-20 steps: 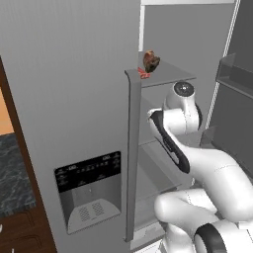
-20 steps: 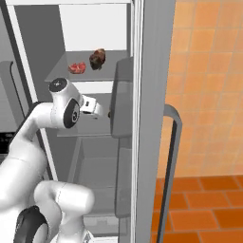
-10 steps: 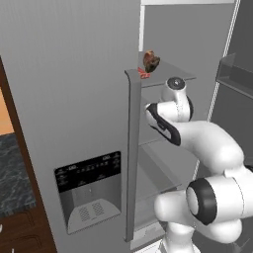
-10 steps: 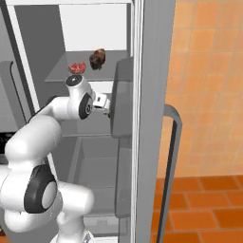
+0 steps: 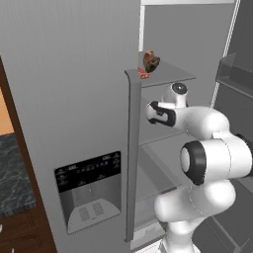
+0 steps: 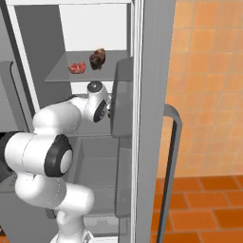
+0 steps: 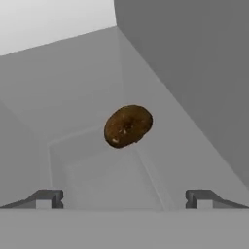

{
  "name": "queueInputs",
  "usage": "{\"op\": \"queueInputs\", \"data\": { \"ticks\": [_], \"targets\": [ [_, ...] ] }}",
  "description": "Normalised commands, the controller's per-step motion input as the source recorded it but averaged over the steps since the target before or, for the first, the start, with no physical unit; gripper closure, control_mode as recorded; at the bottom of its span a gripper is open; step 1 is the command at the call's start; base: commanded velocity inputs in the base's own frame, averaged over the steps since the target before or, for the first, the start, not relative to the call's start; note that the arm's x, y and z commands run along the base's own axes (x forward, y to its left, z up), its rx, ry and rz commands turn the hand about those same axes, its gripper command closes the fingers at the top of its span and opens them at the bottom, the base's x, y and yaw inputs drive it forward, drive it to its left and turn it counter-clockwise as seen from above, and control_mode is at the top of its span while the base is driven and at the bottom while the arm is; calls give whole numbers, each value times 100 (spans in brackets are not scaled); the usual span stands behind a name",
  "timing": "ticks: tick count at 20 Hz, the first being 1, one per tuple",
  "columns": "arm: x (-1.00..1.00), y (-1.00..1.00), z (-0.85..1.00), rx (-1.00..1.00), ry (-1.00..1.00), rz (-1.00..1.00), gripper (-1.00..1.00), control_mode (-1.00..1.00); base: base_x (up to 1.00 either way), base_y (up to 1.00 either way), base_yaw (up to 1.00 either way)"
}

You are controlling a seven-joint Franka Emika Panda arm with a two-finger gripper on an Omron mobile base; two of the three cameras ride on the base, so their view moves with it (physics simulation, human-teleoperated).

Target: Place one mushroom and one steak in each tupperware on the nearby counter, to pack two identical lunches.

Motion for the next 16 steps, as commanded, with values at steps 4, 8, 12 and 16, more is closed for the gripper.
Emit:
{"op": "queueInputs", "data": {
  "ticks": [4,8,12,16],
  "targets": [
    [59,0,-16,17,0,0,-100,-100,0,0,0],
    [52,-4,-11,2,2,0,-100,-100,0,0,0],
    [24,-28,-3,0,16,0,-100,-100,0,0,0],
    [22,-7,-13,0,7,0,-100,-100,0,0,0]
  ]
}}
